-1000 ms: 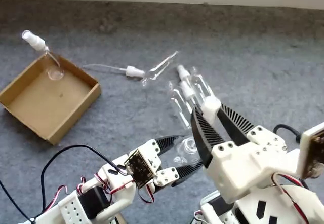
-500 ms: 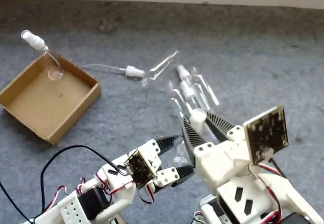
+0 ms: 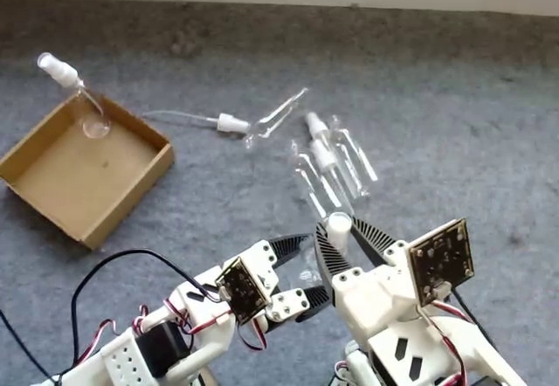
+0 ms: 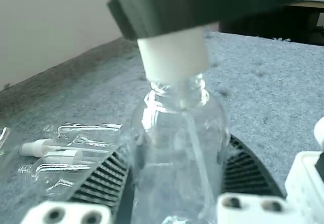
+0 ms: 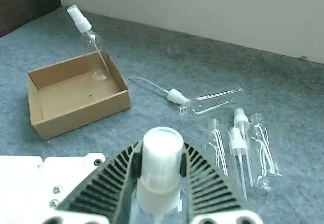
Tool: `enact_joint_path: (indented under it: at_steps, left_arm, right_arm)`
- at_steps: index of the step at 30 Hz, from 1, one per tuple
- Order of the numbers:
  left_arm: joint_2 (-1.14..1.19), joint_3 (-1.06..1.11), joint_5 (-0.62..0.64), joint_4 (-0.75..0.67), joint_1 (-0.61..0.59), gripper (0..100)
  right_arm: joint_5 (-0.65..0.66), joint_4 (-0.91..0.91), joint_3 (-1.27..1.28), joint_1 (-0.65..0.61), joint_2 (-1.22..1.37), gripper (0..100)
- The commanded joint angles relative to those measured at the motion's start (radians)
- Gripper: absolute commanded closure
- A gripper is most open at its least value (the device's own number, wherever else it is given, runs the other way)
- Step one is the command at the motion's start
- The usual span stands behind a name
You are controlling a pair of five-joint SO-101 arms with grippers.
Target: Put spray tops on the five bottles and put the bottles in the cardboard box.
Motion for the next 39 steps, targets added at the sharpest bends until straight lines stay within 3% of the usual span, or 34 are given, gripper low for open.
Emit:
enact_joint_path:
  at_steps: [1,12,18,25,30,39]
  left_arm:
    - [-0.019,0.019,-0.009,-0.008,0.012,94]
    - [-0.019,0.019,-0.003,-0.008,-0.068,94]
    - [-0.019,0.019,-0.003,-0.006,-0.068,94]
    - [-0.019,0.019,-0.003,-0.006,-0.068,94]
    - [-0.019,0.019,-0.003,-0.006,-0.068,94]
    - [-0.018,0.019,-0.003,-0.002,-0.070,94]
  right_arm:
    - [0.041,0.024,-0.001,-0.005,0.001,95.4]
    - [0.064,0.067,-0.002,-0.005,0.001,94.7]
    - [0.064,0.067,-0.002,-0.005,0.001,82.7]
    - [0.080,0.056,-0.005,-0.004,-0.004,80.1]
    - [0.086,0.064,-0.093,-0.004,0.001,70.0]
    - [0.130,0.088,-0.185,-0.004,0.001,69.2]
